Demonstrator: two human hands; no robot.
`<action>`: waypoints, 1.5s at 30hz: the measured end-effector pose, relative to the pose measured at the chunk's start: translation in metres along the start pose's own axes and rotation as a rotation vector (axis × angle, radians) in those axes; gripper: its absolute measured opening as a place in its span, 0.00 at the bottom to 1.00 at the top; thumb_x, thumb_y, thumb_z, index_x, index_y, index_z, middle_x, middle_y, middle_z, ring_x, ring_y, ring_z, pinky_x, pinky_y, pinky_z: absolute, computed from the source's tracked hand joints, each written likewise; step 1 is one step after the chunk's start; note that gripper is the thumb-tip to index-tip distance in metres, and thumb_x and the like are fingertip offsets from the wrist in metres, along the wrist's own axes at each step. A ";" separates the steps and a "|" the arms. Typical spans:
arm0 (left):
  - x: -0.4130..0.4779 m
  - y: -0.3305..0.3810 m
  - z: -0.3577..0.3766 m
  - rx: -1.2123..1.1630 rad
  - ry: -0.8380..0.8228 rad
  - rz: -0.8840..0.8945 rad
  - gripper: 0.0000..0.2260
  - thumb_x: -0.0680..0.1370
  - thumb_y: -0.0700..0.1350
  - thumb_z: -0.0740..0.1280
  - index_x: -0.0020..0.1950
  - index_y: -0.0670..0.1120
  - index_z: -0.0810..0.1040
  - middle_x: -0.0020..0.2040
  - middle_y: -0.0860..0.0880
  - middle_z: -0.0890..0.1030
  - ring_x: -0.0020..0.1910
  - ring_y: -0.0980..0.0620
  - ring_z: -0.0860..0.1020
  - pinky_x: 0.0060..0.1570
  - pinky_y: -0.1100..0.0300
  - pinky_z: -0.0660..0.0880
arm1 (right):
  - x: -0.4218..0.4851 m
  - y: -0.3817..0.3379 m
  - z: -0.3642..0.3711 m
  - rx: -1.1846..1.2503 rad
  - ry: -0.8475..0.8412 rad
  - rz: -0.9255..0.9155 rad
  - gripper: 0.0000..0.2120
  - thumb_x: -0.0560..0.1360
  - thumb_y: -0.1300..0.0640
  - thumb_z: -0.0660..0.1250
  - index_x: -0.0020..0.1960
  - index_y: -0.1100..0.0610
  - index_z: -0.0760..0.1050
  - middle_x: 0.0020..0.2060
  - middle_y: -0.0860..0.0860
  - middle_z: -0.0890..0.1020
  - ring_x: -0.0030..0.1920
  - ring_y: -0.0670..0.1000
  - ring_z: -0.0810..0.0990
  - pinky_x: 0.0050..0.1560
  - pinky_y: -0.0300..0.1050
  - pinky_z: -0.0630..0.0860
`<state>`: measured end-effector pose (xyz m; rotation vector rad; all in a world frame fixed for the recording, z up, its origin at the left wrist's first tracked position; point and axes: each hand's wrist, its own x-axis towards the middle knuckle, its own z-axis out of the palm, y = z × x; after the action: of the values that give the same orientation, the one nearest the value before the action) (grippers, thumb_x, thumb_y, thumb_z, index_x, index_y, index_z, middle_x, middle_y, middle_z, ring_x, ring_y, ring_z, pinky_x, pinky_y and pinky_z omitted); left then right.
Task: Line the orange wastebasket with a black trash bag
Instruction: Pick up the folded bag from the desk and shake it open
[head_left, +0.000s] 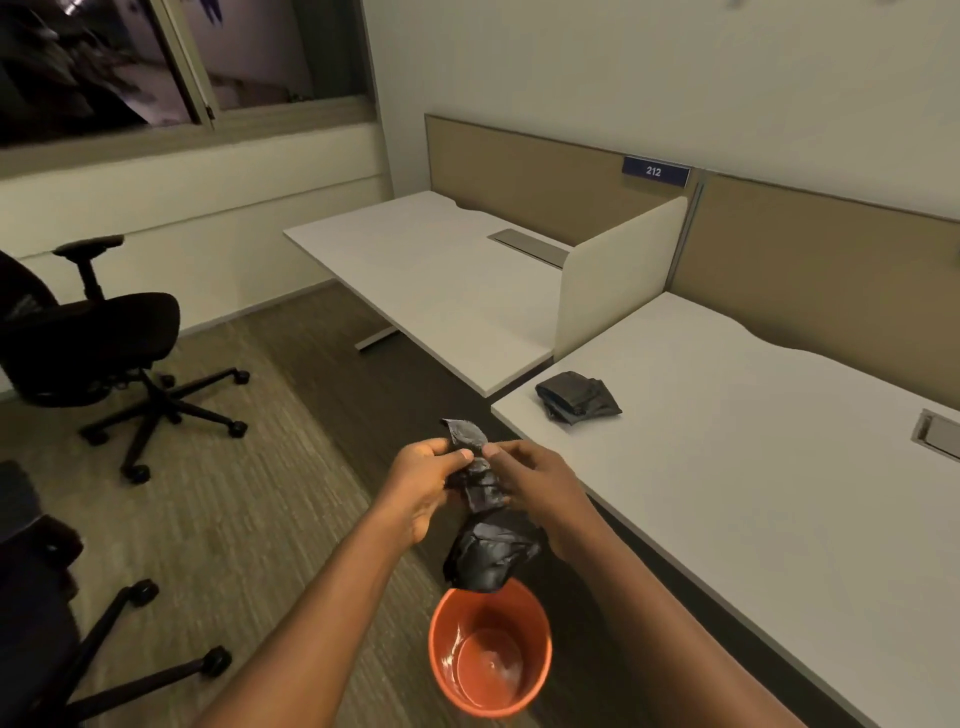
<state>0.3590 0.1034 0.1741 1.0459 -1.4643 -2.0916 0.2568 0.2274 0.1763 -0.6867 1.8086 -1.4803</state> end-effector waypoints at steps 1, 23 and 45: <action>-0.005 -0.001 0.003 -0.009 -0.025 0.001 0.08 0.80 0.33 0.66 0.49 0.41 0.84 0.40 0.44 0.87 0.37 0.50 0.86 0.34 0.58 0.82 | -0.004 -0.004 0.001 -0.035 -0.020 -0.017 0.13 0.75 0.39 0.70 0.53 0.46 0.82 0.47 0.46 0.86 0.48 0.47 0.85 0.47 0.43 0.82; -0.040 0.035 -0.083 0.485 0.187 0.132 0.06 0.78 0.38 0.72 0.44 0.42 0.76 0.28 0.47 0.78 0.23 0.53 0.72 0.21 0.62 0.68 | -0.007 -0.035 0.020 -0.257 0.026 -0.035 0.05 0.79 0.50 0.70 0.47 0.50 0.83 0.40 0.49 0.85 0.42 0.48 0.83 0.36 0.37 0.76; -0.049 0.072 -0.121 0.203 0.208 -0.085 0.27 0.78 0.66 0.65 0.55 0.42 0.81 0.47 0.42 0.86 0.41 0.44 0.85 0.34 0.54 0.80 | 0.008 -0.087 0.078 0.032 -0.186 0.085 0.03 0.79 0.56 0.71 0.47 0.55 0.81 0.45 0.54 0.84 0.46 0.52 0.82 0.45 0.46 0.82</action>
<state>0.4737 0.0316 0.2362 1.3796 -1.5742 -1.8510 0.3106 0.1555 0.2513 -0.6990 1.6491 -1.3405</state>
